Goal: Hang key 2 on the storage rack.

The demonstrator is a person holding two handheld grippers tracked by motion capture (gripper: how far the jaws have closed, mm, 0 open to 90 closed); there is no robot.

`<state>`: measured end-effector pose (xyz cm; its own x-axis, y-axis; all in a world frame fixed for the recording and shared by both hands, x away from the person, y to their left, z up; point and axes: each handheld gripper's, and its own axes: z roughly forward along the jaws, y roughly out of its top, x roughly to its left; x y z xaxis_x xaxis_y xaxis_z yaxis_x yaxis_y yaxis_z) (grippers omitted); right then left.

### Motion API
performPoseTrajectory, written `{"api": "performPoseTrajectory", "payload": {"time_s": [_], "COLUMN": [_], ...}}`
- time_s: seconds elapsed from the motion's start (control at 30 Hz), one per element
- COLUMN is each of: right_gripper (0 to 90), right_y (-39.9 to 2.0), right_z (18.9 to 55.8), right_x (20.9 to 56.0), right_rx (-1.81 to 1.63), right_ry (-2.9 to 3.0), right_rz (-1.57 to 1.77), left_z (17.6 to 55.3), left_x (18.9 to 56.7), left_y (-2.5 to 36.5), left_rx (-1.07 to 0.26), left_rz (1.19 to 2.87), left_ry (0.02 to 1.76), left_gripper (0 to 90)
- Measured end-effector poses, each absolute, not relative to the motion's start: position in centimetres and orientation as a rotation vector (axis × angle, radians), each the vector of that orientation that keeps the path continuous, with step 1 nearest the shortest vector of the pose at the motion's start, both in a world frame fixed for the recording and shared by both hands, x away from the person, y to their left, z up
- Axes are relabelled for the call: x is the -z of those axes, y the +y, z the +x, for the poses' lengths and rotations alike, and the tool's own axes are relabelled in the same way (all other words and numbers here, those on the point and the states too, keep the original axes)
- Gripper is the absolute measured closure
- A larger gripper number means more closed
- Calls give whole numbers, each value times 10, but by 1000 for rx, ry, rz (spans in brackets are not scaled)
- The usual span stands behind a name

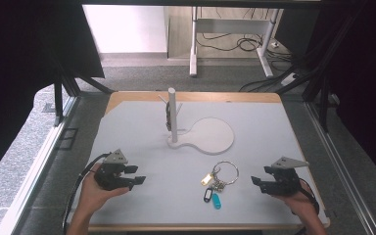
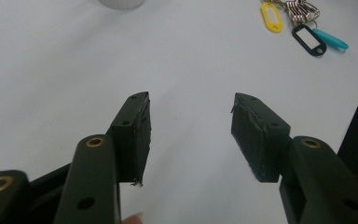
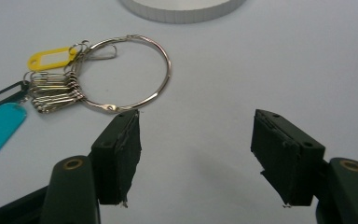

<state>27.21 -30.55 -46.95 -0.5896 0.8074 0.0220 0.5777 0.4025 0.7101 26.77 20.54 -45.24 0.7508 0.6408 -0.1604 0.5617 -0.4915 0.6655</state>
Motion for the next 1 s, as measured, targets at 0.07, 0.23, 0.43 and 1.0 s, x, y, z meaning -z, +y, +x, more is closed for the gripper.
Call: {"api": "performPoseTrajectory", "payload": {"time_s": [0.07, 0.23, 0.43, 1.0], "right_gripper": [352, 386, 424, 579], "right_y": [-303, -281, -253, -224], "right_z": [274, 290, 311, 351], "right_x": [464, 439, 430, 447], "right_rx": [-979, -889, -756, -531], "right_ry": [2357, 2505, 2625, 2787], "right_rz": [1187, 1121, 1019, 997], "left_z": [266, 266, 264, 259], "left_x": [453, 453, 453, 453], "left_y": [206, 206, 205, 210], "left_rx": [-132, -132, -120, -116], "left_rz": [2217, 2220, 2215, 2200], "left_ry": [889, 876, 872, 881], "left_gripper": [477, 474, 466, 465]}}
